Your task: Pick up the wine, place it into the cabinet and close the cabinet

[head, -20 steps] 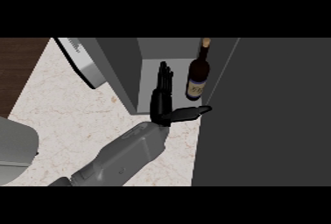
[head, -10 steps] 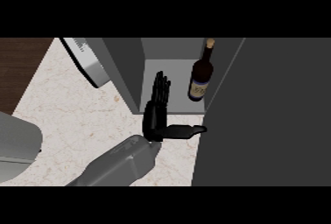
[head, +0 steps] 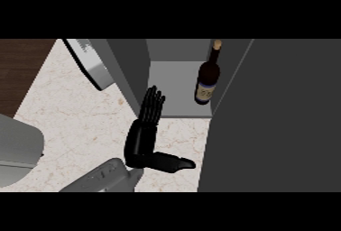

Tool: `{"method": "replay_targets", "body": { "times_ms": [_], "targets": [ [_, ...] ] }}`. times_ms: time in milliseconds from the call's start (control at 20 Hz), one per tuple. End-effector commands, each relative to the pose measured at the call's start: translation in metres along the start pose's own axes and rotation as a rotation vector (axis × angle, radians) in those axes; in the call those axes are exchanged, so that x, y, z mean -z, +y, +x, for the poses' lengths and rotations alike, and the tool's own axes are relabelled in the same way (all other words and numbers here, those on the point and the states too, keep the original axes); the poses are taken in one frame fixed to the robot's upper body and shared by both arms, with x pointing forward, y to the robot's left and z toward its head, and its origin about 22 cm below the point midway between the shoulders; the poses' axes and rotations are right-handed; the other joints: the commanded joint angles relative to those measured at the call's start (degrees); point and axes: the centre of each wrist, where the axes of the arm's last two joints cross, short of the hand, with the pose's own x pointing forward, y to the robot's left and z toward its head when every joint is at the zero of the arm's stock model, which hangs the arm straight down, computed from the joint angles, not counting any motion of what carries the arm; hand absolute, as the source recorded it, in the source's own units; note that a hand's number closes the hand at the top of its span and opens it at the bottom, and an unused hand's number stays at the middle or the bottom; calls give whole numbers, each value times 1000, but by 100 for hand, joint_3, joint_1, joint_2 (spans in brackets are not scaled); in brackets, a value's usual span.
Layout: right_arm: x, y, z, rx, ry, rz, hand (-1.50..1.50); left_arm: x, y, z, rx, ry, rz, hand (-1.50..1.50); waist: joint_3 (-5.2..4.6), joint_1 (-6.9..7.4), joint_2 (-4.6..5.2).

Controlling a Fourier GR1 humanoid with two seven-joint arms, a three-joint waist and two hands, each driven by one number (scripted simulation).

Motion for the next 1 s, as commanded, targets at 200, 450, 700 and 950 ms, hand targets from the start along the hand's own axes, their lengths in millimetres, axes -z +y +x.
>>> {"method": "replay_targets", "body": {
  "times_ms": [200,450,700,950],
  "targets": [
    [-20,-8,18,-78,2,175,150,-46,35,49,-32,24,-113,-150,1,19,-17],
    [-29,3,16,-65,12,310,150,-52,63,75,-44,6,-121,150,-3,-6,-3],
    [-34,20,14,56,54,411,150,-71,89,97,-14,12,-124,150,-4,3,-11],
    [-36,44,25,97,21,491,150,-87,103,123,-17,-6,-71,150,-9,49,-29]
  ]
}}
